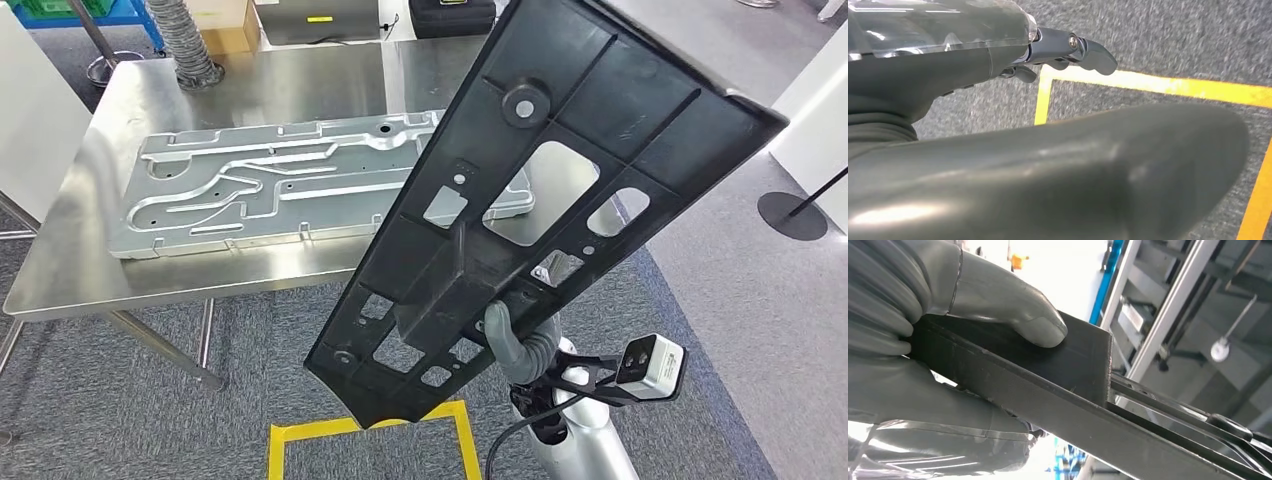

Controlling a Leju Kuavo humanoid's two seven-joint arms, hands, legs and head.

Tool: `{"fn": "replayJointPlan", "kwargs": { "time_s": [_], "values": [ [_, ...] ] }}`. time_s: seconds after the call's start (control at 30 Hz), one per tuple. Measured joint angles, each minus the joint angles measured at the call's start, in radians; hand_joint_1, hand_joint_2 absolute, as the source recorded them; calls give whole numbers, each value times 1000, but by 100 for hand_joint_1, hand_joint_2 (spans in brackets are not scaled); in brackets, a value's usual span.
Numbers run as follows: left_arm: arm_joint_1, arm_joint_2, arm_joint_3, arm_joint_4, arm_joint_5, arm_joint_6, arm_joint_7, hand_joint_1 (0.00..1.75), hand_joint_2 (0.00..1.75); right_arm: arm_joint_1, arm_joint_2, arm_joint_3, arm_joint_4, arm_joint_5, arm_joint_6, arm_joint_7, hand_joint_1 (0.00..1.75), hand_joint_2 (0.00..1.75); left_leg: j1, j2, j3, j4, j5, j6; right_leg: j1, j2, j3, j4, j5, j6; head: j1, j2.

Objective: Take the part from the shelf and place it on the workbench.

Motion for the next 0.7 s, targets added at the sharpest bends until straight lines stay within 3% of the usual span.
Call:
{"fn": "replayJointPlan", "kwargs": {
  "time_s": [0.07, 0.13, 0.17, 0.2, 0.23, 0.27, 0.33, 0.37, 0.5, 0.57, 0.6, 0.67, 0.7],
  "values": [
    [-2, 1, 0, 0, 0, 3, 2, 0, 0, -7, -1, -2, 0, -1, 0, 0, 175, 175, -1, 1, -21, 57, -30, -7, -6, -1, 20, -18, -2, -9, 0, 0],
    [-1, 1, 0, 0, 0, 4, 4, 0, 0, -11, -2, -2, 1, -2, 1, 0, 175, 175, 1, 1, -90, 187, -83, -11, -5, -3, 33, -22, -10, -16, 0, 0],
    [0, 1, 0, 0, 0, 4, 5, 0, 0, -11, -2, -2, 3, -2, 1, 0, 175, 175, 2, 1, -128, 247, -99, -13, -4, -3, 37, -21, -15, -18, 0, 0],
    [2, 2, 0, 0, 0, 5, 5, 0, 0, -10, -3, -2, 4, -2, 1, 0, 175, 175, 2, 2, -153, 278, -97, -15, -3, -2, 42, -20, -20, -18, 0, 0],
    [3, 2, 1, 0, 0, 5, 5, 0, 0, -10, -3, -2, 6, -2, 1, 0, 175, 175, 2, 2, -160, 270, -72, -16, -3, -1, 48, -18, -27, -18, 0, 0],
    [4, 2, 1, 0, 0, 5, 5, 0, 0, -10, -4, -2, 6, -2, 1, 0, 175, 175, 3, 2, -147, 222, -29, -16, -3, 1, 56, -16, -34, -16, 0, 0],
    [4, 3, 1, 0, 0, 5, 4, 0, 0, -10, -4, -2, 7, -2, 1, 0, 175, 175, 1, 3, -96, 90, 49, -12, -2, 2, 70, -8, -51, -9, 0, 0],
    [3, 3, 1, 0, 0, 5, 4, 0, 0, -10, -5, -2, 7, -3, 1, 0, 175, 175, -1, 3, -76, 44, 65, -7, 0, 3, 72, -4, -58, -5, 0, 0],
    [5, 3, 1, 0, 0, 4, -1, 0, 0, -4, -8, -2, 7, -5, 2, 0, 175, 175, -3, 1, -58, 6, 53, 12, 0, 3, 74, -1, -72, 16, 0, 0],
    [5, 3, 1, 0, 0, 4, -2, 0, 0, -1, -9, -3, 5, -5, 4, 0, 175, 175, 1, 1, -45, -3, 50, 23, -3, 3, 57, 43, -96, 28, 0, 0],
    [4, 3, 1, 0, 0, 4, -2, 0, 0, 0, -9, -4, 4, -5, 5, 0, 175, 175, 3, 1, -39, -6, 47, 28, -5, 2, 29, 96, -117, 33, 0, 0],
    [3, 3, 1, 0, 0, 5, -2, 0, 0, 7, -10, -6, 3, -3, 6, -1, 175, 175, 3, 1, -30, -7, 39, 32, -10, 2, -59, 237, -160, 41, 0, 0],
    [4, 3, 2, 0, 1, 6, -2, 0, 0, 11, -10, -7, 3, -2, 5, 0, 175, 175, 3, 1, -25, -7, 34, 32, -13, 2, -95, 284, -163, 43, 0, 0]
  ]
}}
